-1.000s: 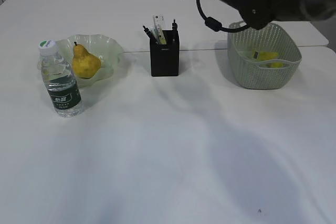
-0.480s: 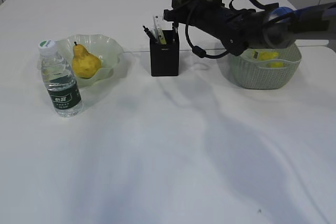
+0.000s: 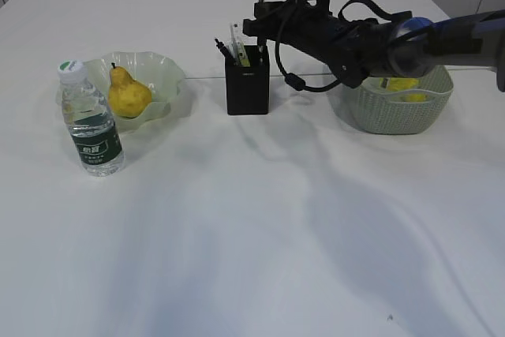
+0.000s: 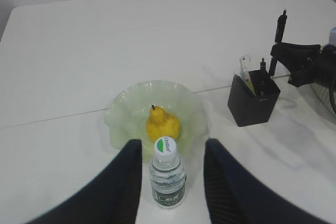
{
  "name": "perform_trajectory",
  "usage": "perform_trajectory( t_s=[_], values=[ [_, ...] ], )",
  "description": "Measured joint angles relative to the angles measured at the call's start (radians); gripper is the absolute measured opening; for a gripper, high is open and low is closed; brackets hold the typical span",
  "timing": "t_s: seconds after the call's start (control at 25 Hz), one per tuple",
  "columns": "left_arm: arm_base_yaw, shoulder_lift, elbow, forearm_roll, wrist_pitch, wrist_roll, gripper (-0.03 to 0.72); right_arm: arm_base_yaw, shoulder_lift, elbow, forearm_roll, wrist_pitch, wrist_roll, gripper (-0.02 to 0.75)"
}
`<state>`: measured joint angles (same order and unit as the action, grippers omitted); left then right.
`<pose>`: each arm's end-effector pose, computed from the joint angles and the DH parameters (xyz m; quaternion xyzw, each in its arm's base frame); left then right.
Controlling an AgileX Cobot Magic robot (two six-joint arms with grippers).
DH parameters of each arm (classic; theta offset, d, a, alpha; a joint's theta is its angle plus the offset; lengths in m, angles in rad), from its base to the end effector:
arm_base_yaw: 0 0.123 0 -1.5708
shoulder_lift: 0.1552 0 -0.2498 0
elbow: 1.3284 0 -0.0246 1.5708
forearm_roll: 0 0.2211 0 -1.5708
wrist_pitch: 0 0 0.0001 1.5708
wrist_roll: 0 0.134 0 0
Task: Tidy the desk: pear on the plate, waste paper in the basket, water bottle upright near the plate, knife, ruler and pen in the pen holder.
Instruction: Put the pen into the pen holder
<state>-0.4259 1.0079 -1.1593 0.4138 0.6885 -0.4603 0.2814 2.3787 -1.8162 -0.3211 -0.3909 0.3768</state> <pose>0.2226 -0.0634 0.3771 0.0507 0.8299 -0.0470 0.5535 0.5193 0.1669 0.1726 -0.1152 0.7332 0.1637 0.6499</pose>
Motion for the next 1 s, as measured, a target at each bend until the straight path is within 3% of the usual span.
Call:
perform_trajectory(
  t_s=[1.0],
  values=[
    [0.000, 0.000, 0.000, 0.002, -0.015, 0.000, 0.274, 0.000, 0.058, -0.003, -0.159, -0.007, 0.034, 0.086]
  ],
)
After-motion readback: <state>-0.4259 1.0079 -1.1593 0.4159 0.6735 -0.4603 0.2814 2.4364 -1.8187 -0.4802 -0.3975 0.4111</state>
